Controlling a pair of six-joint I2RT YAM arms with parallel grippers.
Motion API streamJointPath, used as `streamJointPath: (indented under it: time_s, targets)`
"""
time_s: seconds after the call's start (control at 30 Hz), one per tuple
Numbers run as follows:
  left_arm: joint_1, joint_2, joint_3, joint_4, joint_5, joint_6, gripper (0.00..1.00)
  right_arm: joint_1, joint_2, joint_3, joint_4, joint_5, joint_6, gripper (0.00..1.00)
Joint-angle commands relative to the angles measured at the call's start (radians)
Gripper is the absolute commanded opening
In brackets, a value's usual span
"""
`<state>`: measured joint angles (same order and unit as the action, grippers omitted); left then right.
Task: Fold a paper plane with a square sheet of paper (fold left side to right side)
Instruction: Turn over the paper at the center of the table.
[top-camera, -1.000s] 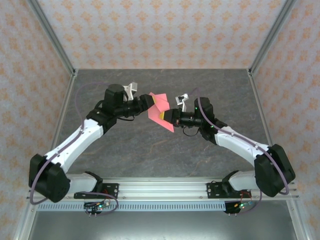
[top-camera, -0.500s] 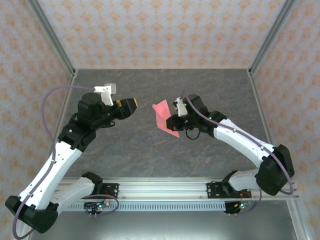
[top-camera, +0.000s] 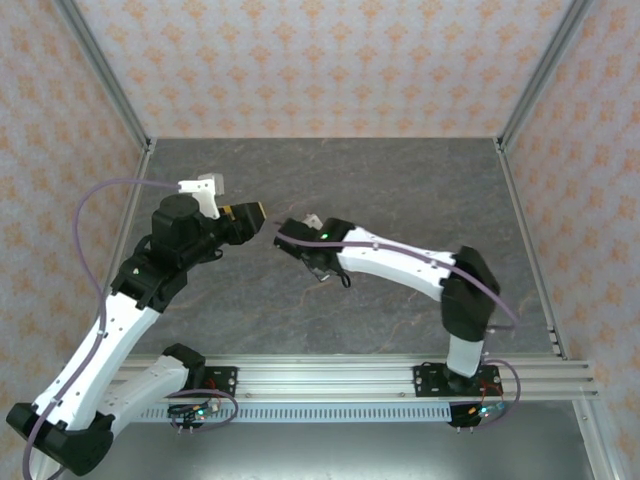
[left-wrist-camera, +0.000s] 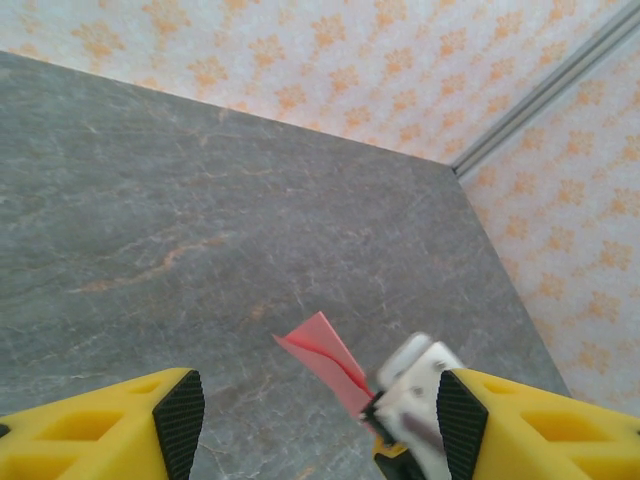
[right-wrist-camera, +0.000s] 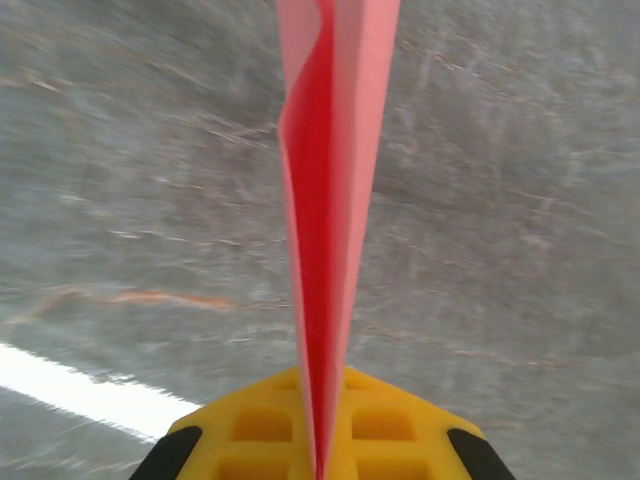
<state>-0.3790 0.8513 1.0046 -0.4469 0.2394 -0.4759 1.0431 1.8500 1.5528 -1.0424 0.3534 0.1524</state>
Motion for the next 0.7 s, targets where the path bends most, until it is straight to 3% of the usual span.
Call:
streamJointPath:
  time_s: [0.0,0.23,0.43,0.5,0.57,0.67]
  targets:
    - [0.004,-0.05,-0.015,-0.018,-0.1,0.014,0.67,0.017,0.075,0.049,-0.161,0.246,0.004,0.02]
    - [0.003,-0.097,-0.03,-0.029,-0.159,0.006,0.68,0.046,0.275,0.061,-0.22,0.415,0.029,0.02]
    - [0.003,-0.095,-0.042,-0.018,-0.163,-0.003,0.69,0.079,0.394,0.085,-0.215,0.414,0.024,0.07]
    - [0.004,-0.092,-0.046,-0.017,-0.161,-0.006,0.69,0.088,0.41,0.093,-0.213,0.387,0.018,0.16]
    - [0.003,-0.087,-0.051,-0.015,-0.156,-0.01,0.69,0.096,0.405,0.089,-0.198,0.341,0.012,0.32]
    - [0.003,-0.076,-0.062,-0.013,-0.141,-0.017,0.7,0.1,0.343,0.067,-0.148,0.22,0.001,0.48]
